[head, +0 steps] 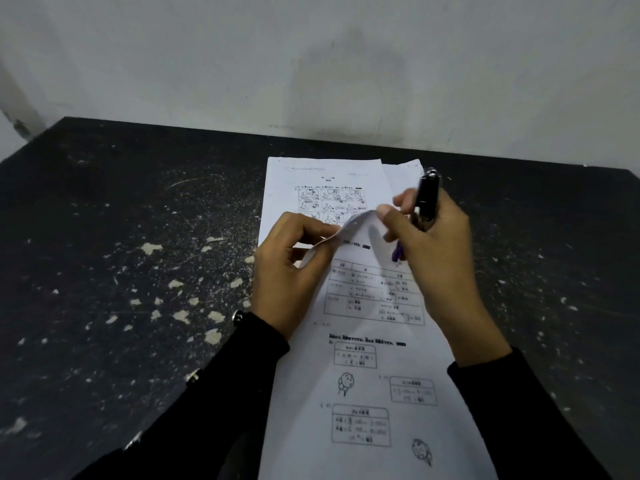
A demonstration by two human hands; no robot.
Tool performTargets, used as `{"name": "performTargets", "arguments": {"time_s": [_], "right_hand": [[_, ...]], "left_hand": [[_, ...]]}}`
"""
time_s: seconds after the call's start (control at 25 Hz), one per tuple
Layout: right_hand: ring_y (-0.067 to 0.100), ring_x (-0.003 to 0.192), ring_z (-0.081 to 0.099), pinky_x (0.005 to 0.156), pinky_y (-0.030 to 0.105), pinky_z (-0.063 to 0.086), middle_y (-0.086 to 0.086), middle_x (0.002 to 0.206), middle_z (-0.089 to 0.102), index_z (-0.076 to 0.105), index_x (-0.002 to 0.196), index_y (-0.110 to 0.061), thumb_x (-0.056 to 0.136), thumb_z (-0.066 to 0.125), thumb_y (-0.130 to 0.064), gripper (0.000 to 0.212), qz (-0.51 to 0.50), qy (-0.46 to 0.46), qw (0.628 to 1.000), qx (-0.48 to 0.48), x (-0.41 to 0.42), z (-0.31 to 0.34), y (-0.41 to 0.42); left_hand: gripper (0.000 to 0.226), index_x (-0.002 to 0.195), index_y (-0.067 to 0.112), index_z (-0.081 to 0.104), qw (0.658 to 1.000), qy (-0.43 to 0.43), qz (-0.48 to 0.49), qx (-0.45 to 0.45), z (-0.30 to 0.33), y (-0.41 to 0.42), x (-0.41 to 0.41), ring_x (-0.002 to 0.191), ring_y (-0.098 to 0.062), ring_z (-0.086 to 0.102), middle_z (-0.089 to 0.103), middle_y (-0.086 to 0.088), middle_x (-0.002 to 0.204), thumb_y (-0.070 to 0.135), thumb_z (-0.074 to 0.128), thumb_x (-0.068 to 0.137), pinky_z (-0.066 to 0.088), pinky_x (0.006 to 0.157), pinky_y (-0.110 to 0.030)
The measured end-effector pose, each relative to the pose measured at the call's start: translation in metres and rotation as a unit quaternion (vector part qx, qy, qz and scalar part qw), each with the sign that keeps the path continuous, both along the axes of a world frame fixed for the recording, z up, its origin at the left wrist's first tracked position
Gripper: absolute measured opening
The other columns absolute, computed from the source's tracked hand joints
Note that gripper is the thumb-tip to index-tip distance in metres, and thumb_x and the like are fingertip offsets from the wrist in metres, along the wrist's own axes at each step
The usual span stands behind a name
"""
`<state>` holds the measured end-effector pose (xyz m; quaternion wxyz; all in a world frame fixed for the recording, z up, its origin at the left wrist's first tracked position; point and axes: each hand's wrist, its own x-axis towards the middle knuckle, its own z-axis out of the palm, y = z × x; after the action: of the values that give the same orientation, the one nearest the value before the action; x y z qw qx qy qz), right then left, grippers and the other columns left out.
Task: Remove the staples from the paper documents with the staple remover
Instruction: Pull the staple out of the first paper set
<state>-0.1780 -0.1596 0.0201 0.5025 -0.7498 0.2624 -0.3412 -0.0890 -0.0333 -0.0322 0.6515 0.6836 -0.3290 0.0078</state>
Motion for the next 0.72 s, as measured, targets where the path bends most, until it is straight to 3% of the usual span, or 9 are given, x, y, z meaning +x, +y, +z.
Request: {"name": "performTargets", "arguments": {"time_s": [0.12,0.24,0.36,0.52,0.72], "right_hand": [[0.005,0.053,0.057,0.047,0.021,0.046,0.001,0.079,0.069,0.058,0.080,-0.017,0.087,0.066,-0.024,0.013,0.003,-0.043,0.979,0.197,-0.012,0.002,0.006],[0.008,0.052,0.055,0.043,0.020,0.043,0.002,0.078,0.071,0.059,0.078,-0.014,0.084,0.069,-0.021,0.013,0.029,-0.035,0.963,0.266,-0.017,-0.004,0.010],[0.007,0.050,0.056,0.040,0.018,0.040,0.001,0.065,0.059,0.050,0.072,-0.017,0.082,0.067,-0.010,0.022,0.027,-0.042,0.958,0.283,-0.017,-0.011,0.009],[0.007,0.051,0.056,0.044,0.019,0.042,-0.002,0.063,0.062,0.061,0.078,-0.014,0.083,0.066,-0.013,0.007,0.054,-0.057,0.949,0.305,-0.020,-0.011,0.007],[0.008,0.051,0.056,0.046,0.018,0.043,-0.007,0.056,0.058,0.048,0.068,-0.018,0.078,0.069,-0.005,0.028,0.054,-0.060,0.956,0.281,-0.024,-0.011,0.006]], "left_hand": [[0.018,0.085,0.014,0.067,0.994,-0.108,0.021,0.006,-0.003,0.004,-0.004,0.082,-0.006,0.060,0.064,-0.004,0.086,-0.003,0.065,0.082,0.050,0.066,-0.019],[0.008,0.081,-0.001,0.071,0.980,-0.197,0.027,0.006,-0.005,0.003,-0.006,0.083,-0.008,0.059,0.064,-0.013,0.085,-0.005,0.063,0.081,0.048,0.072,-0.015],[0.008,0.076,-0.004,0.072,0.965,-0.260,0.044,0.009,-0.004,0.001,-0.008,0.082,-0.008,0.057,0.064,-0.016,0.083,-0.004,0.068,0.082,0.044,0.074,-0.010],[0.012,0.072,-0.003,0.072,0.950,-0.305,0.065,0.013,-0.005,0.000,-0.009,0.077,-0.014,0.058,0.065,-0.015,0.084,0.001,0.071,0.084,0.047,0.066,-0.018],[0.012,0.071,-0.005,0.071,0.948,-0.313,0.061,0.014,-0.005,0.000,-0.010,0.077,-0.016,0.059,0.065,-0.016,0.086,-0.001,0.071,0.083,0.047,0.066,-0.018]]}}
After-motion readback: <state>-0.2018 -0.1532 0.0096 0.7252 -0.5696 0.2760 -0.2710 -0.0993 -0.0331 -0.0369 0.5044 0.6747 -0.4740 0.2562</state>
